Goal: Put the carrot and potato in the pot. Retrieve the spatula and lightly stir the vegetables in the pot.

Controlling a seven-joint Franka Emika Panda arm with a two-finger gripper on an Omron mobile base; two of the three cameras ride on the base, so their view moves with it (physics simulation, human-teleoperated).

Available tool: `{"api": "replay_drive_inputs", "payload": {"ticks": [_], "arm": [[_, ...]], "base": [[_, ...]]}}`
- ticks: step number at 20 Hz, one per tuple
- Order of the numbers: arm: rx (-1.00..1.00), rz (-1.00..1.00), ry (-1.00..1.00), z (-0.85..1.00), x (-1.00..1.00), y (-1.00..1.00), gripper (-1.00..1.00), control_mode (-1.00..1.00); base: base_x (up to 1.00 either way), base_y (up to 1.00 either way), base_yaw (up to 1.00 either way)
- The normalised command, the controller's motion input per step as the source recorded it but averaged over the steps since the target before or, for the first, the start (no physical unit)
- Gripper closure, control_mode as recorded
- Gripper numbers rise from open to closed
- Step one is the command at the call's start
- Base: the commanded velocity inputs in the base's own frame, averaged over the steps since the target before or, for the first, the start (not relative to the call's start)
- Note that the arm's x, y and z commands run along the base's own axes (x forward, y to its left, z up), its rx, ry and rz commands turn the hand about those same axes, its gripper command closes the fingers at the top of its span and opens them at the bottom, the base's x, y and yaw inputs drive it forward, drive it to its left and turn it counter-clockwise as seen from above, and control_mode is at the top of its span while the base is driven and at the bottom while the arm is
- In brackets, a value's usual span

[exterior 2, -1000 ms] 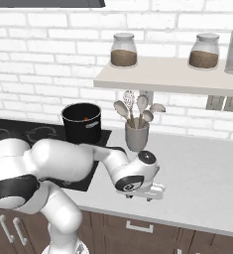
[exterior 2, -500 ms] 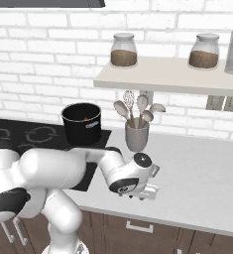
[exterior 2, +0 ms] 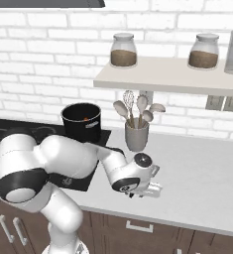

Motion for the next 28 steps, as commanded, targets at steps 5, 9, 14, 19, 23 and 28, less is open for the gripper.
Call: {"api": "replay_drive_inputs", "payload": {"ticks": [5, 9, 14, 19, 23, 28], "arm": [[0.0, -0.31, 0.09, -0.37, 0.24, 0.04, -1.0, -1.0], [0.0, -0.29, 0.07, -0.51, 0.0, 0.29, 1.0, -1.0], [0.0, -0.2, 0.0, -0.08, -0.27, 0.2, 1.0, -1.0], [-0.03, -0.04, -0.06, 0.83, -0.55, 0.25, 1.0, -1.0], [-0.12, 0.1, -0.12, 1.0, -0.4, 0.38, 1.0, -1.0], [-0.37, 0.37, -0.07, 0.94, -0.1, 0.58, 1.0, -1.0]], "base": [[0.0, 0.0, 0.0], [0.0, 0.0, 0.0], [0.0, 0.0, 0.0], [0.0, 0.0, 0.0], [0.0, 0.0, 0.0], [0.0, 0.0, 0.0]]}}
